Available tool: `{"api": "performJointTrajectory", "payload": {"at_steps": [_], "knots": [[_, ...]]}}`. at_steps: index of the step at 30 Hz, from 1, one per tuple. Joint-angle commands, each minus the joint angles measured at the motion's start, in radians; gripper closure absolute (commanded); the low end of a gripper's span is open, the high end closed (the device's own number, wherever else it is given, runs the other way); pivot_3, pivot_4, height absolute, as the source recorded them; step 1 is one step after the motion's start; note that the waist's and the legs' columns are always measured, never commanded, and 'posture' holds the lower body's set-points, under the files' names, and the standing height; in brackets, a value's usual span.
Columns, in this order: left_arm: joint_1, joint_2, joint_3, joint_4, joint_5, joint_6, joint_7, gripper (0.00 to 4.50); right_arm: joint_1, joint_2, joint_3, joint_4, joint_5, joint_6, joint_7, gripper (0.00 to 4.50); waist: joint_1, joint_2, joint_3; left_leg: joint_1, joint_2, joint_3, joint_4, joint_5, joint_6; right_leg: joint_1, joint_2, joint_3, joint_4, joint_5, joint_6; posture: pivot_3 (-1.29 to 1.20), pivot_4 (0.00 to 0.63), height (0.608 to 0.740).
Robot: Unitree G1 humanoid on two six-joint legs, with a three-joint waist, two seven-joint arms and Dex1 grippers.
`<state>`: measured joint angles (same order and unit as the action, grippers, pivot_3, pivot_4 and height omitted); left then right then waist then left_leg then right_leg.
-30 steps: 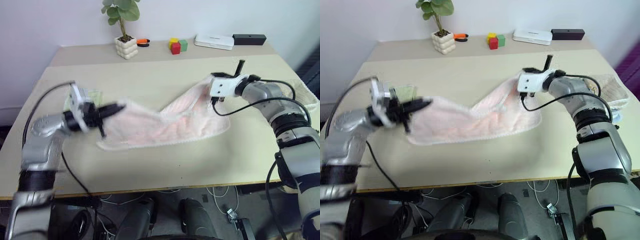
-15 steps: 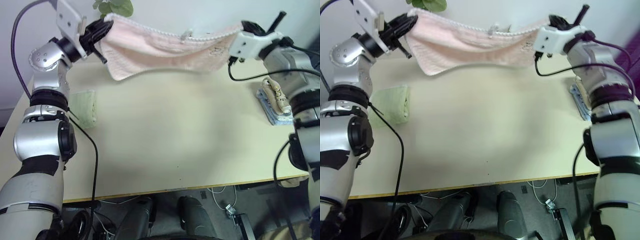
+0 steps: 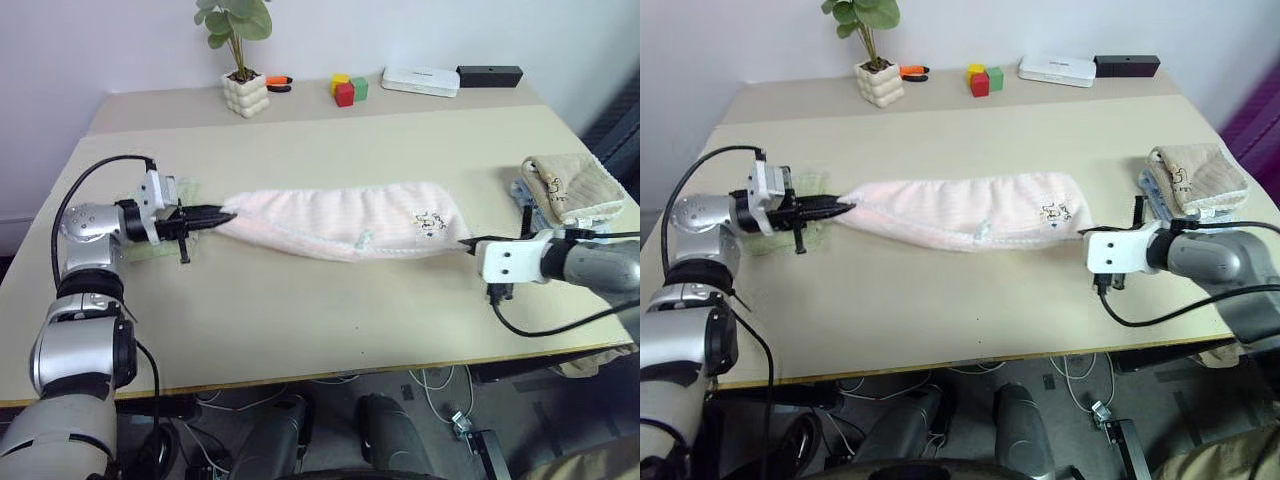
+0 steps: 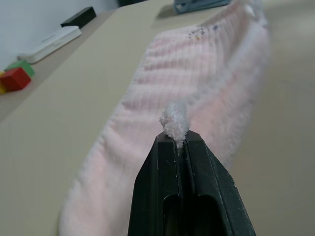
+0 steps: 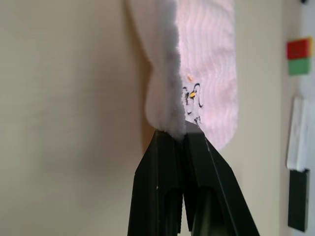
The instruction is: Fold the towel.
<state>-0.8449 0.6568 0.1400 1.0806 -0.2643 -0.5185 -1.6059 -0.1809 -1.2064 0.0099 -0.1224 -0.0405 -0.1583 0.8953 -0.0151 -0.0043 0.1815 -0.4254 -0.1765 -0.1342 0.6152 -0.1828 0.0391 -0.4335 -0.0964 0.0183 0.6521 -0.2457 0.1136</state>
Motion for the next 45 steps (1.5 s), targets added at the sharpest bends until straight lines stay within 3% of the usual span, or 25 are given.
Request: {"api": "performJointTrajectory", "payload": {"at_steps": [1,5,9,16,20,26,35,45], "knots": [[0.046,0.033,-0.008,-0.113,-0.068,0.053,-0.009,4.5,0.064,-0.022,-0.082,-0.086,0.076,0.038,0.075,4.42,0.004,0.0,0.0,0.0,0.0,0.0,0.0,0.0,0.001,0.0,0.0,0.0,-0.001,0.0,0.0,0.0,0.15,0.74],[0.189,0.084,-0.064,-0.324,-0.18,0.214,-0.009,4.5,0.16,-0.025,-0.146,-0.135,0.123,0.071,0.143,4.42,0.004,0.0,0.0,0.0,0.0,0.0,0.001,-0.001,0.001,0.001,-0.001,0.0,-0.002,0.0,0.0,0.0,0.15,0.74],[0.37,0.144,-0.032,-0.569,-0.285,0.405,-0.009,4.5,0.277,-0.065,-0.256,-0.132,0.101,0.016,0.225,4.42,0.001,0.002,-0.001,0.0,0.0,0.0,-0.001,-0.002,0.002,0.001,-0.001,0.001,-0.002,0.0,0.0,0.0,0.15,0.74],[0.466,0.168,0.026,-0.707,-0.329,0.524,0.016,4.5,0.363,-0.042,-0.31,-0.112,0.099,-0.007,0.273,4.42,0.015,0.002,-0.001,0.003,0.0,0.0,0.0,-0.003,0.0,0.006,-0.001,0.001,-0.005,-0.002,-0.004,0.0,0.15,0.74],[0.421,0.138,0.033,-0.673,-0.319,0.528,0.04,4.5,0.273,-0.028,-0.24,-0.066,0.061,-0.026,0.232,4.42,0.021,0.002,-0.001,0.003,0.0,0.001,0.0,-0.003,0.0,0.005,-0.002,0.001,-0.005,-0.003,-0.004,0.0,0.15,0.74],[0.348,0.088,0.045,-0.554,-0.265,0.417,0.087,4.5,0.009,0.035,-0.086,0.011,0.001,-0.044,0.191,4.42,0.02,0.003,-0.001,0.003,0.001,0.002,0.0,-0.003,0.0,0.005,-0.002,0.001,-0.006,-0.003,-0.004,0.0,0.15,0.74],[0.299,0.034,0.046,-0.427,-0.176,0.327,0.218,4.5,-0.251,0.102,0.064,0.241,-0.154,-0.169,0.121,4.42,0.025,0.002,-0.001,0.003,0.0,0.002,0.0,-0.003,0.0,0.004,-0.002,0.001,-0.005,-0.001,-0.001,0.0,0.15,0.74],[0.29,-0.018,0.063,-0.428,-0.155,0.378,0.383,4.5,-0.48,0.232,0.191,0.472,-0.269,-0.289,0.054,4.42,0.024,0.002,-0.001,0.003,0.0,0.002,-0.001,-0.003,-0.001,0.003,-0.001,0.001,-0.003,0.0,0.0,0.0,0.15,0.74]]}}
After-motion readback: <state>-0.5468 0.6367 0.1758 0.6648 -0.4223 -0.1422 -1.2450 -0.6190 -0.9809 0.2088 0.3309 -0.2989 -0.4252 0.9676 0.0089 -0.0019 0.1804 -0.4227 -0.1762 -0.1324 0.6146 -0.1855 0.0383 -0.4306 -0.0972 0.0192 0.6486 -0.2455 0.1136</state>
